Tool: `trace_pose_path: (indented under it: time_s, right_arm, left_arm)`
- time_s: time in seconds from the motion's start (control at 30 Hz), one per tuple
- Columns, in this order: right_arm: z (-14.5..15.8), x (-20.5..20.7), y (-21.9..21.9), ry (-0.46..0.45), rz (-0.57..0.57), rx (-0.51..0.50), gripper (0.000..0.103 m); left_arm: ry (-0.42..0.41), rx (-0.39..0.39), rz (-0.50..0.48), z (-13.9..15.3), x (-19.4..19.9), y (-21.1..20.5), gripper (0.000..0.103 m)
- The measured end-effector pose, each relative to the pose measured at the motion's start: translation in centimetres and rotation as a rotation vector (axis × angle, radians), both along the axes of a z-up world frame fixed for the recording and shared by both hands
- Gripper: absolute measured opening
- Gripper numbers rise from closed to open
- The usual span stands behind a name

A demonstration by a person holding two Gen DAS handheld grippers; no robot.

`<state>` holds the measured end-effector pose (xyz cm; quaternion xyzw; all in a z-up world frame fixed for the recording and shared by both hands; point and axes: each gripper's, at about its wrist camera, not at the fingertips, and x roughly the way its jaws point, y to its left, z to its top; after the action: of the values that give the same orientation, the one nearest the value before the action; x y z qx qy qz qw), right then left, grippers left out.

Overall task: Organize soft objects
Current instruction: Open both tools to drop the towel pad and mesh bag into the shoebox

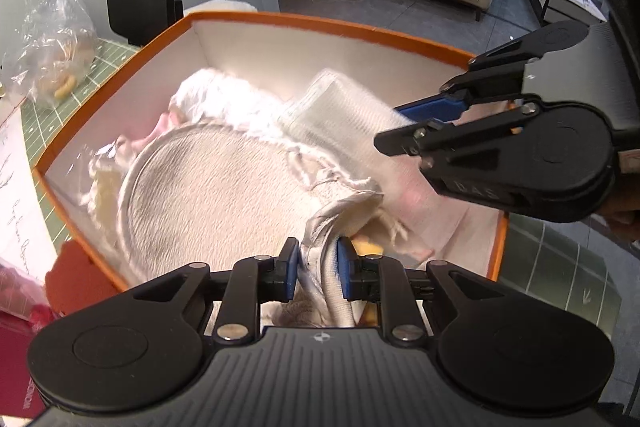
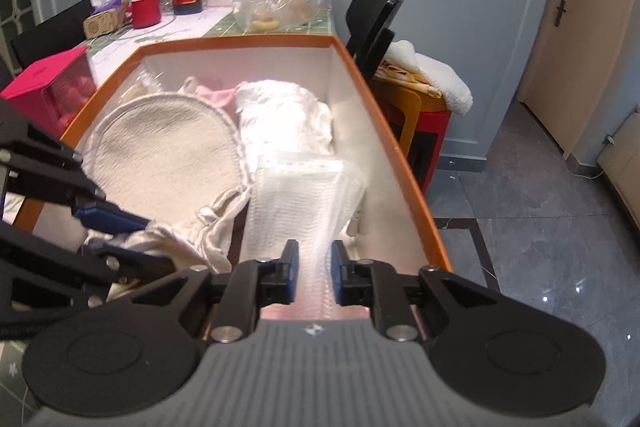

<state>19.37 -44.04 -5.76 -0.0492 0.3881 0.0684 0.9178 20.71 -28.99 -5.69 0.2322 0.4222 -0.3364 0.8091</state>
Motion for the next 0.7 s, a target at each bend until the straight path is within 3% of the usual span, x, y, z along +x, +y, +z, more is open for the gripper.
trace_pose_path:
  time_s: [0.57,0.63,0.7]
  right_arm:
    - [-0.4,-4.6,2.6,0.073,0.086,0.092,0.025]
    - [-0.3,-5.1,3.1,0.072,0.087,0.09,0.031]
    - [0.1,-5.5,3.3,0.064,0.091,0.082,0.041]
  left_arm:
    - [-0.002,0.071,-0.077,0.2,-4.3,2.4,0.024]
    - [-0.017,0.072,-0.088,0.4,-4.7,2.6,0.026]
    - [-0.035,0.049,-0.098,0.8,-5.1,3.0,0.034]
